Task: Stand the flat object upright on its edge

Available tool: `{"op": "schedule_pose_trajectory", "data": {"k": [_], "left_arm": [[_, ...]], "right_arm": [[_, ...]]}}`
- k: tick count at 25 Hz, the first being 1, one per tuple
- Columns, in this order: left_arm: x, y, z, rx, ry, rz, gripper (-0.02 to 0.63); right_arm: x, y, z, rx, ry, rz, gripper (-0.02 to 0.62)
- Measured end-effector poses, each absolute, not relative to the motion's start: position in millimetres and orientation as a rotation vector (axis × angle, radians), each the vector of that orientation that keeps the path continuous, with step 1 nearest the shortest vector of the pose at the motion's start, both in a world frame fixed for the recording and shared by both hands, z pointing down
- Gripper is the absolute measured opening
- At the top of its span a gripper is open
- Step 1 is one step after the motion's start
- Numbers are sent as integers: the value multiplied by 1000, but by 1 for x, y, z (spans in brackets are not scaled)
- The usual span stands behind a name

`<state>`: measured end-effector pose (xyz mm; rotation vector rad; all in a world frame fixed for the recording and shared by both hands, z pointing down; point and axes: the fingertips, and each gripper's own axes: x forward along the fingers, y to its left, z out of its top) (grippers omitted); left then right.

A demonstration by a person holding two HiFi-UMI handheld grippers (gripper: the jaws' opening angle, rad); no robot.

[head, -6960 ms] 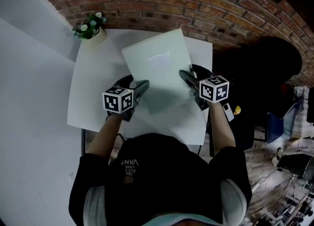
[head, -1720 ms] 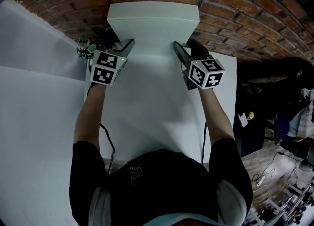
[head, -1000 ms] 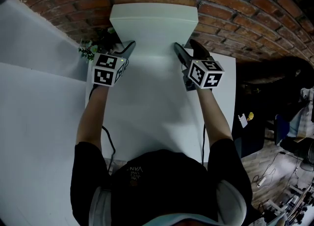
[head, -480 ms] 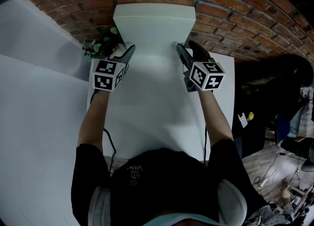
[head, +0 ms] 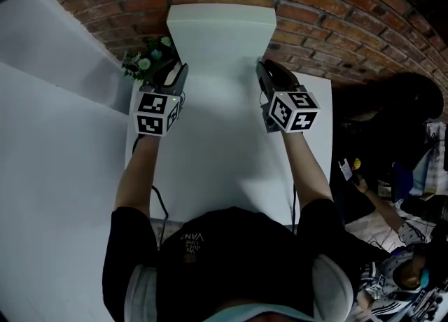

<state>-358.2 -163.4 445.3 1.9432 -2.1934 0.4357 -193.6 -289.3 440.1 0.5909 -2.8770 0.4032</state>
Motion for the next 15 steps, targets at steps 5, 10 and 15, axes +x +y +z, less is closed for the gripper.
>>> {"op": "schedule_pose_trajectory", "data": {"k": [5, 10, 15], "left_arm": [[-349, -152, 443, 1946, -2200, 406, 79], [-340, -140, 438, 1950, -2215, 375, 2], [-326, -131, 435, 1967, -2197, 354, 2]], "right_arm": [[-188, -279, 436, 598, -2884, 387, 27], [-180, -270, 430, 606, -2896, 371, -2], [-169, -261, 425, 621, -2895, 361, -2]]}}
